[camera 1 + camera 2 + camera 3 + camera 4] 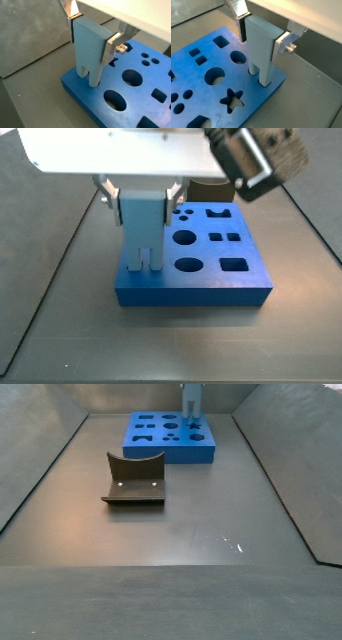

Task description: Insert the square-circle object.

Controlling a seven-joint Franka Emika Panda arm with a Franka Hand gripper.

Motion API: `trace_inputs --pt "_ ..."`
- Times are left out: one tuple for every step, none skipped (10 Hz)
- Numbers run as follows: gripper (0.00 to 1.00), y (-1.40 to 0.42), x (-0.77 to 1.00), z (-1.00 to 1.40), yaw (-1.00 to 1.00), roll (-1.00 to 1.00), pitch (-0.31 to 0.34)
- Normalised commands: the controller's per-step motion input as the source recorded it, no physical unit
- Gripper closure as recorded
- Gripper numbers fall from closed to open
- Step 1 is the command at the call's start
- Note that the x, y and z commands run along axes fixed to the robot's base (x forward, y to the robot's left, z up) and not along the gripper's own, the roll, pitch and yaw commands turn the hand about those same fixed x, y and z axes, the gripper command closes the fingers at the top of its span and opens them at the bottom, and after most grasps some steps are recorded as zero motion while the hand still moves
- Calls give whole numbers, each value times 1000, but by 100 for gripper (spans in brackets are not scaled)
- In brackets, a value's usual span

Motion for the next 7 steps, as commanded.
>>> trace_inputs --pt "100 3 0 -274 0 0 -36" --pt "100 6 0 -257 0 0 -27" --pt "100 9 0 -231 0 0 -21" --pt "100 14 0 -203 0 0 -11" --pt "100 3 0 -174 0 0 -3" --pt "100 0 0 -169 0 0 0" --pt "100 0 0 -140 0 0 0"
